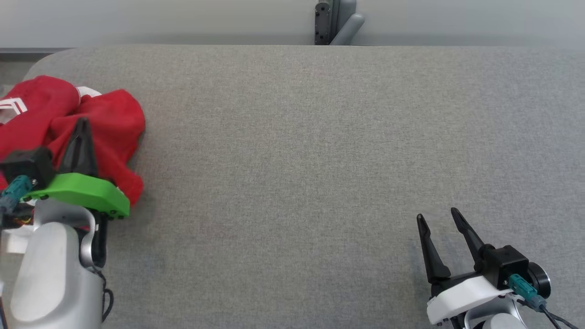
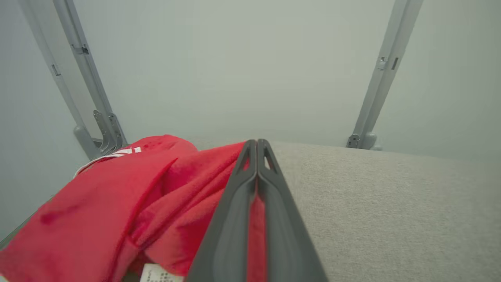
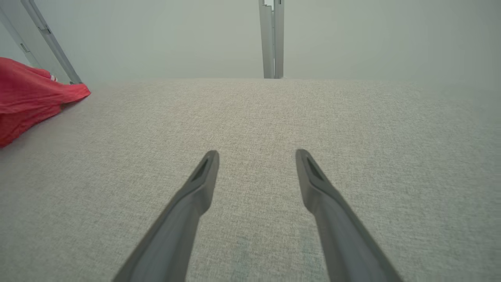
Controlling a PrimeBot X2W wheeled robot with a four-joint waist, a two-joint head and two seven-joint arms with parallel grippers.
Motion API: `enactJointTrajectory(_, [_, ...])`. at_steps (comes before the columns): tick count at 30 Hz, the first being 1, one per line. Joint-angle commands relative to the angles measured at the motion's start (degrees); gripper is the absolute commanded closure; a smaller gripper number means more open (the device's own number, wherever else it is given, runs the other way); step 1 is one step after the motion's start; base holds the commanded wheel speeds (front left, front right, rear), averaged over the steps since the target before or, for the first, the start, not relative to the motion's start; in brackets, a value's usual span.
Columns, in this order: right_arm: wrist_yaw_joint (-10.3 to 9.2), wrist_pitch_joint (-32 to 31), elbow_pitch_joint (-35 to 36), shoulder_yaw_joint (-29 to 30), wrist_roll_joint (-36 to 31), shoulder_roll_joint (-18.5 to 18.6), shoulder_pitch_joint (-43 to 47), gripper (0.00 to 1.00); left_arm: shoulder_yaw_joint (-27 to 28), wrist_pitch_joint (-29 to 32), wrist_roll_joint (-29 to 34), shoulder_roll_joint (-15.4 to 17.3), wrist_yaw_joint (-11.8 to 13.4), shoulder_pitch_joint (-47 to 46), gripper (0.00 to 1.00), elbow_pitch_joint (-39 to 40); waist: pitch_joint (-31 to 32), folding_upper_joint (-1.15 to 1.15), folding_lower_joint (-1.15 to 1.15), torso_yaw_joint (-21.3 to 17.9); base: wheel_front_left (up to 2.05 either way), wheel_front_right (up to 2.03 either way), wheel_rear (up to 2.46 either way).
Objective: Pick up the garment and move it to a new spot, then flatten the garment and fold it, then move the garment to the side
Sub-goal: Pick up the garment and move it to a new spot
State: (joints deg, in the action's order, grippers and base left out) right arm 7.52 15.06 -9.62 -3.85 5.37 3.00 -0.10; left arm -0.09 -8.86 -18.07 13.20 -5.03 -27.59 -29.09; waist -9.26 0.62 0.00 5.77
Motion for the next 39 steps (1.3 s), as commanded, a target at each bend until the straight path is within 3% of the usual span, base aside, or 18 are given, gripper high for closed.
enactJointTrajectory(1, [-0.06,0.2,-0.1,0.0,0.5,0.1,0.7,0.00,-1.4,2.0,0.4,-1.1,0.2,1.5,1.00,6.1,1.2,-0.62,0.00,-1.0,0.00,0.00,0.00])
enactJointTrajectory(9, [-0.06,0.2,-0.2,-0.9,2.6,0.0,0.4,0.00,-10.4,13.2,0.6,-6.6,0.3,3.3,1.00,29.9,2.9,-0.62,0.00,-5.5,0.00,0.00,0.00])
enactJointTrajectory(17, [-0.06,0.2,-0.4,-1.5,4.0,-0.1,-0.3,0.00,-20.1,16.4,-1.5,-9.9,1.0,-1.8,1.00,33.2,3.2,-0.62,0.00,-11.8,0.00,0.00,0.00])
enactJointTrajectory(20, [-0.06,0.2,-0.5,-1.6,4.5,-0.1,-0.8,0.00,-24.9,15.8,-3.0,-10.2,1.8,-5.2,1.00,31.2,2.9,-0.62,0.00,-14.7,0.00,0.00,0.00])
enactJointTrajectory(25, [-0.06,0.2,-0.7,-2.0,5.5,-0.1,-1.4,0.00,-32.0,12.8,-8.7,-10.2,6.0,-10.7,1.00,26.9,2.4,-0.62,0.00,-19.5,0.00,0.00,0.00])
enactJointTrajectory(29, [-0.06,0.2,-0.9,-2.4,5.8,-0.1,-1.2,0.00,-35.5,10.2,-10.8,-10.1,8.5,-12.9,1.00,18.7,1.9,-0.62,0.00,-21.7,0.00,0.00,0.00])
enactJointTrajectory(39, [-0.06,0.2,-1.3,-3.1,6.8,-0.1,-1.0,0.00,-39.4,0.9,-12.2,-10.2,6.9,-11.3,1.00,-9.6,1.6,-0.62,0.00,-22.6,0.00,0.00,0.00])
